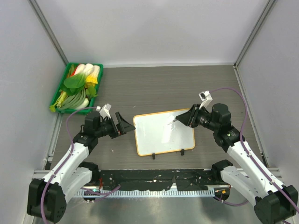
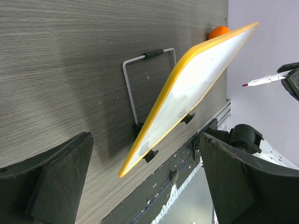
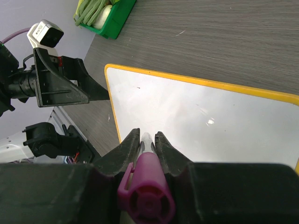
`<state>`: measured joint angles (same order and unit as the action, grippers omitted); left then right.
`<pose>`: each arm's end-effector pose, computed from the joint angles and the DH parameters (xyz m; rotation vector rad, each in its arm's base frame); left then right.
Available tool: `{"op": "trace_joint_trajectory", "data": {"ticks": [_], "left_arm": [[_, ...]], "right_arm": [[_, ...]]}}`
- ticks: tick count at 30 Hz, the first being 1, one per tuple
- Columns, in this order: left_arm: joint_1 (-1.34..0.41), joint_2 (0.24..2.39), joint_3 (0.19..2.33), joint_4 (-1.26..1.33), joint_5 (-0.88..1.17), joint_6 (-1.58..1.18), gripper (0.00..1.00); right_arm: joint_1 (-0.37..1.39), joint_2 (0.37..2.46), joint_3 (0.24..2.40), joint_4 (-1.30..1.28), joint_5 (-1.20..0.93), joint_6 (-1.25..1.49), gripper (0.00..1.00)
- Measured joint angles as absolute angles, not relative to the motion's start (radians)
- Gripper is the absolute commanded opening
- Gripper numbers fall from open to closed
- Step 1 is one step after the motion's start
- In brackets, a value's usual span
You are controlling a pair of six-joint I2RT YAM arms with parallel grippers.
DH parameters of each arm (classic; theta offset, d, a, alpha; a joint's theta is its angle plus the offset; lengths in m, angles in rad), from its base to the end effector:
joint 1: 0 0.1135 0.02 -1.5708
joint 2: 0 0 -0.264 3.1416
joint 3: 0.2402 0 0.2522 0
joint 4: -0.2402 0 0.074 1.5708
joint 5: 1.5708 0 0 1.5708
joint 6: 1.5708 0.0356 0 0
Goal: Write a sentence on the whiteboard
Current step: Hold the whiteboard on the whiteboard stand.
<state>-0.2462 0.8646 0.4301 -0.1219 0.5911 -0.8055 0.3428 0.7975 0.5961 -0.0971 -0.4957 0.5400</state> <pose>0.1737 -0.0641 0.2110 -0.2550 2.2665 -1.2194 0.1716 0.0792 0.2812 -0.1698 1.9662 1.0560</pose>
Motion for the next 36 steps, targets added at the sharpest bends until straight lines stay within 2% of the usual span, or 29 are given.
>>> {"op": "trace_joint_trajectory", "data": {"ticks": [23,36], "left_arm": [[-0.246,0.889,0.404,-0.091,0.6,-0.81,0.99],[-0.246,0.893,0.393,-0.082,0.6,-0.804,0.93]], "right_arm": [[0.343,0.793,0.59,-0.059,-0.523,0.552,0.01],[0.343,0.792,0.582,-0.035,-0.547,0.545,0.01]]}}
